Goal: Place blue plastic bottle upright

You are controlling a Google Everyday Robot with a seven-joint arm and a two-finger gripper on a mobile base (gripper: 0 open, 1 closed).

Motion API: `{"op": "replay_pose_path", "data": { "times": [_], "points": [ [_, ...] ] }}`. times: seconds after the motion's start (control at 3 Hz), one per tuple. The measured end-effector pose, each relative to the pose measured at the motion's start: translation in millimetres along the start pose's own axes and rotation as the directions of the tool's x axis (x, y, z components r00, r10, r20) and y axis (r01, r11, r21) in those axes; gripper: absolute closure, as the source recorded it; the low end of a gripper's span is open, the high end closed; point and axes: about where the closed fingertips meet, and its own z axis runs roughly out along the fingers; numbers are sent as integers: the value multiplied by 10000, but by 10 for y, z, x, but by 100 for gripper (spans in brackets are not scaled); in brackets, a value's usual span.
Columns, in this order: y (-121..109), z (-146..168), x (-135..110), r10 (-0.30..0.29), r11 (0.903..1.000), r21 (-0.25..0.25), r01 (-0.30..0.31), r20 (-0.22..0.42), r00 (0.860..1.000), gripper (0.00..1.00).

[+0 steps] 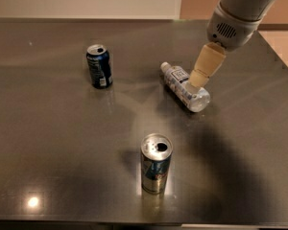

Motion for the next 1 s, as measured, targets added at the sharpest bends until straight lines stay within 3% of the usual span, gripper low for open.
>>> {"op": "replay_pose_path", "data": {
  "times": [0.33,1.0],
  "points": [
    [-29,146,-186,814,9964,-222,-817,-164,9965,0],
    [-238,476,-439,2304,9726,-122,-2320,-782,9699,0]
  ]
}}
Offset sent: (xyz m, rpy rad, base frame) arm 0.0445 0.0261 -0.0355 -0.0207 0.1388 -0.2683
